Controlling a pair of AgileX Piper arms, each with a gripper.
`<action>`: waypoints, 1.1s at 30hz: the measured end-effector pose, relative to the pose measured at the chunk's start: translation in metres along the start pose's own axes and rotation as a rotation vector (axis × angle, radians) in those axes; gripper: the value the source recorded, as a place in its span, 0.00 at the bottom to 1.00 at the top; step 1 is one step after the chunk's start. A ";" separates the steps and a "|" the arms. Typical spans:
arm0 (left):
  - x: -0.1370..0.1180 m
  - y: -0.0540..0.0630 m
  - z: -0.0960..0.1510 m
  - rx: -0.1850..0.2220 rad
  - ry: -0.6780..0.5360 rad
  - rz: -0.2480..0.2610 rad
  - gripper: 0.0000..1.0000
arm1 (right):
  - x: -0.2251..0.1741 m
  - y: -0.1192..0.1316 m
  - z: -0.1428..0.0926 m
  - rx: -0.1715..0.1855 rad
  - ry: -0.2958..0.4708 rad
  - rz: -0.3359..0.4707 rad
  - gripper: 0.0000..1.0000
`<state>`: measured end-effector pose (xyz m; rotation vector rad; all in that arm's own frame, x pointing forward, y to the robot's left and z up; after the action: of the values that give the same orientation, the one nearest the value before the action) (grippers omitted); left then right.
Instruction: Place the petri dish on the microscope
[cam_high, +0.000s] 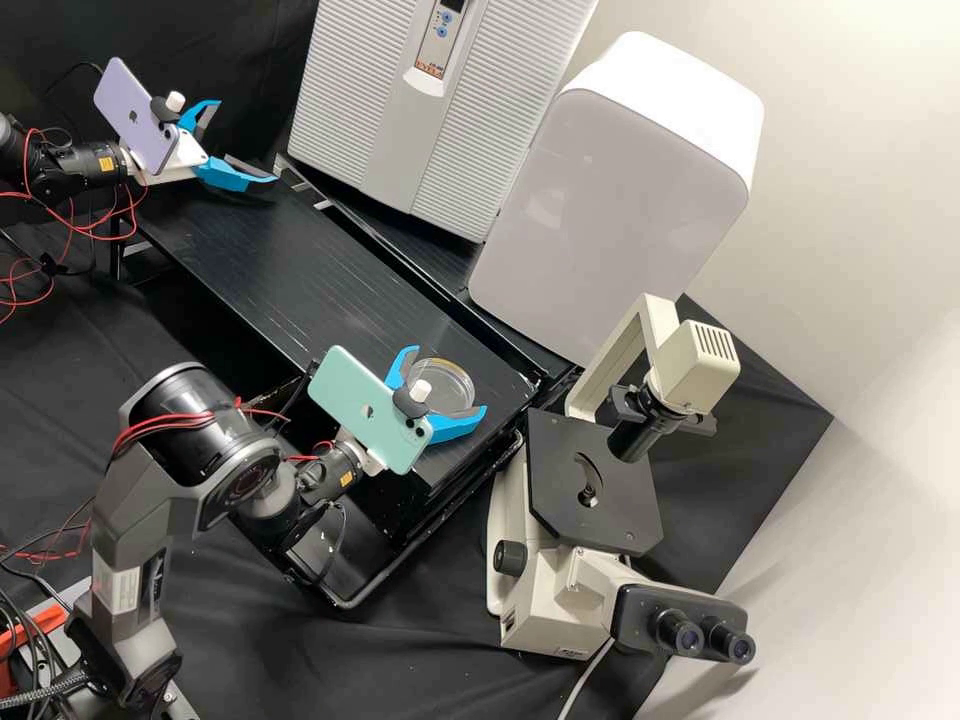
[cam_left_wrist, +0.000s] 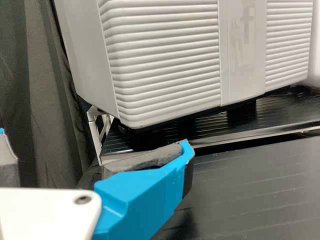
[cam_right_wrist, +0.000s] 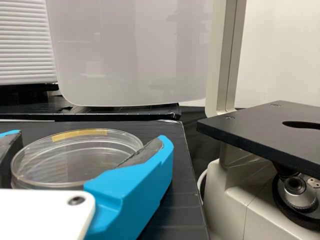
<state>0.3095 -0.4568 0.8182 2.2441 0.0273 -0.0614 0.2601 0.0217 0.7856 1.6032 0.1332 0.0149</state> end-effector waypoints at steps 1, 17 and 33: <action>0.000 0.000 0.000 0.000 0.000 0.000 1.00 | -0.001 0.002 0.000 0.006 0.004 0.004 0.00; 0.000 0.000 0.000 0.000 0.000 0.000 1.00 | -0.028 0.060 0.008 0.019 -0.022 0.196 0.00; 0.000 0.000 0.000 0.000 0.000 0.000 1.00 | 0.020 0.078 0.057 -0.061 -0.186 0.269 0.00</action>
<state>0.3095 -0.4568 0.8182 2.2441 0.0273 -0.0614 0.2908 -0.0360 0.8596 1.5429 -0.2252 0.0773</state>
